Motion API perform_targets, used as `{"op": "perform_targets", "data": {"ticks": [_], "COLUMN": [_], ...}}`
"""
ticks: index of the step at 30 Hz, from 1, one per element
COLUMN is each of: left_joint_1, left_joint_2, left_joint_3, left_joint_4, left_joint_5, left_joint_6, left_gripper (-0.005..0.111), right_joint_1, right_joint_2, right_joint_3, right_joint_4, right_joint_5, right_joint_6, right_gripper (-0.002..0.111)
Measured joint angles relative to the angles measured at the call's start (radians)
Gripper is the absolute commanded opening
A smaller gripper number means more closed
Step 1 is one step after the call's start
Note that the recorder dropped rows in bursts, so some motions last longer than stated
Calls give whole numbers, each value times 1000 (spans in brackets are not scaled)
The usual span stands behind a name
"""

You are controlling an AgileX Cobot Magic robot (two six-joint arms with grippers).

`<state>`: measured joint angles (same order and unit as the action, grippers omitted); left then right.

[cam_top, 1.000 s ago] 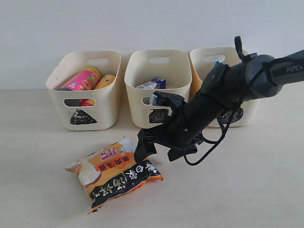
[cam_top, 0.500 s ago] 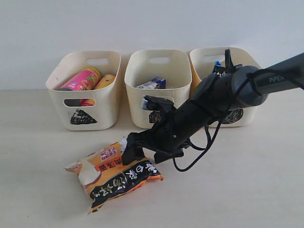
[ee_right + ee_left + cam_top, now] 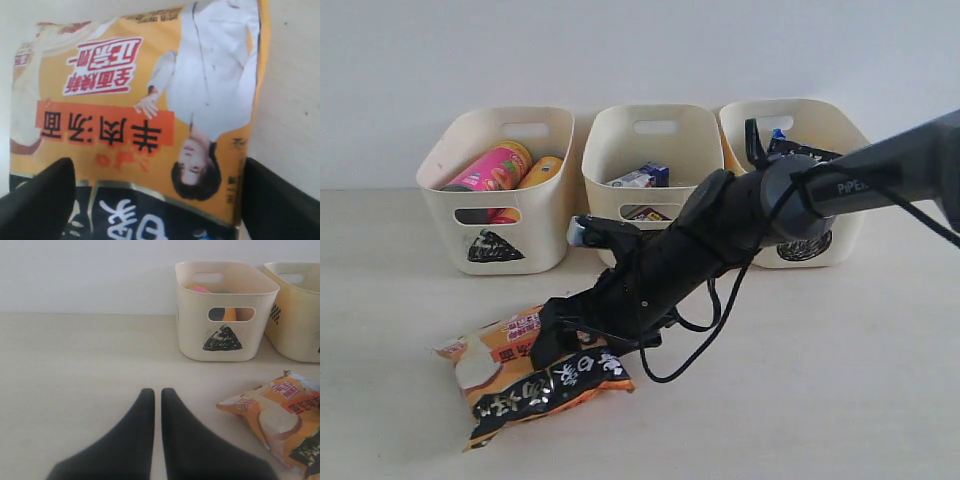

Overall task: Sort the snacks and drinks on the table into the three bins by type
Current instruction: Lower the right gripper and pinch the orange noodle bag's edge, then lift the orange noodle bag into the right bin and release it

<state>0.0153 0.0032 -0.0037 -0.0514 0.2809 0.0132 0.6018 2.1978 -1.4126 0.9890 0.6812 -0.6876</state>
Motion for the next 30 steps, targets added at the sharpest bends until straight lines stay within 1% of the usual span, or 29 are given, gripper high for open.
{"op": "perform_targets", "data": {"ticks": [1,2,4,5,6,8,16,20,23,27,30], "left_joint_1": [0,0,0,0,0,0,0,0,0,0,0], "left_joint_2": [0,0,0,0,0,0,0,0,0,0,0], "left_joint_3": [0,0,0,0,0,0,0,0,0,0,0], "left_joint_4": [0,0,0,0,0,0,0,0,0,0,0], "left_joint_5": [0,0,0,0,0,0,0,0,0,0,0], "left_joint_6": [0,0,0,0,0,0,0,0,0,0,0], "left_gripper": [4,4,4,4,4,4,4,4,4,4,4], "right_joint_1": [3,4,5,5,5,5,-8,-59,-106,-136,-150], "right_joint_2": [7,15,28,35,37,37,36,26,12,-17,-35], "right_joint_3": [-6,-13,-21,-21,-24,-31,-34,-30,-26,-24,-24], "right_joint_4": [3,5,8,14,26,27,39,104,196,292,321], "right_joint_5": [4,6,12,17,21,28,33,106,169,221,248], "right_joint_6": [0,0,0,1,12,14,-6,-104,-192,-261,-289], "right_gripper": [54,41,12,1,2,0,0,0,0,0,0]}}
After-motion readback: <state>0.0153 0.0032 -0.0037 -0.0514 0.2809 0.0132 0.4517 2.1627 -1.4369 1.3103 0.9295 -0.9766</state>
